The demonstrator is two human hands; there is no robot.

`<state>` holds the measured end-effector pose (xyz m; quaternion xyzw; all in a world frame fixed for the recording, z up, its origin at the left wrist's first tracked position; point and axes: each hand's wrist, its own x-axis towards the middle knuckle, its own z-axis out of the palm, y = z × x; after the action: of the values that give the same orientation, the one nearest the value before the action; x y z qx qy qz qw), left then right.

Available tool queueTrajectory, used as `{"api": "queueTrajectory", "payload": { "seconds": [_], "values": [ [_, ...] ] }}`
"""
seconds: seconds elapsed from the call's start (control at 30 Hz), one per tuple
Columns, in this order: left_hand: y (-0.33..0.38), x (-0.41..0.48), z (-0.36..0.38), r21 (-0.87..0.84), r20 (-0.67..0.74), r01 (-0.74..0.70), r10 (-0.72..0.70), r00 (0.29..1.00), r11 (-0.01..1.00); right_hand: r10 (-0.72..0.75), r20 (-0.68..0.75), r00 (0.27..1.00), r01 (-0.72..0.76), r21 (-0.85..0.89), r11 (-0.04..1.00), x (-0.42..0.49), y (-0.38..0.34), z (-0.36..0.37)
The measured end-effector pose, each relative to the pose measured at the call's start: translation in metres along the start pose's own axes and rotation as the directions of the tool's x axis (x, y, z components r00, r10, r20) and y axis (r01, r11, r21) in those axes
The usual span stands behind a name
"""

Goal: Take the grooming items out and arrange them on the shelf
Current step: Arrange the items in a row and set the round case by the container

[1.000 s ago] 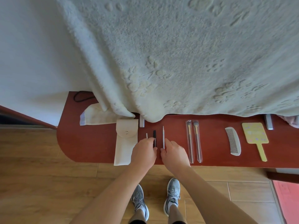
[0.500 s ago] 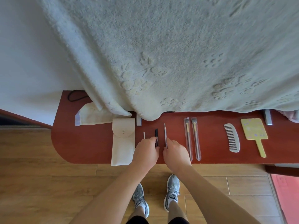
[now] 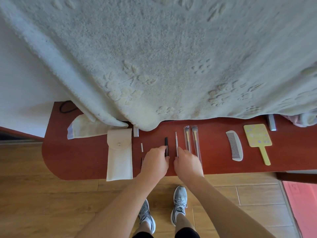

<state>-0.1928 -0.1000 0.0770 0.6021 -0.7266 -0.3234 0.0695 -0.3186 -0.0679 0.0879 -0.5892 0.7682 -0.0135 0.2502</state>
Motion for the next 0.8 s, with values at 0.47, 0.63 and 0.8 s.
{"api": "queueTrajectory", "payload": {
  "seconds": [0.47, 0.63, 0.8],
  "values": [
    [0.012, 0.003, 0.009, -0.052, -0.035, -0.02, 0.018, 0.999, 0.998, -0.017, -0.021, 1.0, 0.017, 0.019, 1.0, 0.001, 0.011, -0.004],
    [0.014, 0.003, 0.011, -0.06, -0.05, -0.029, 0.026, 0.998, 0.998, -0.025, -0.022, 0.999, 0.025, 0.025, 0.999, 0.002, 0.013, -0.004],
    [0.016, 0.003, 0.012, -0.072, -0.049, -0.037, 0.033, 0.998, 0.997, -0.019, -0.013, 1.0, 0.019, 0.03, 0.999, 0.001, 0.015, -0.004]
  ]
}}
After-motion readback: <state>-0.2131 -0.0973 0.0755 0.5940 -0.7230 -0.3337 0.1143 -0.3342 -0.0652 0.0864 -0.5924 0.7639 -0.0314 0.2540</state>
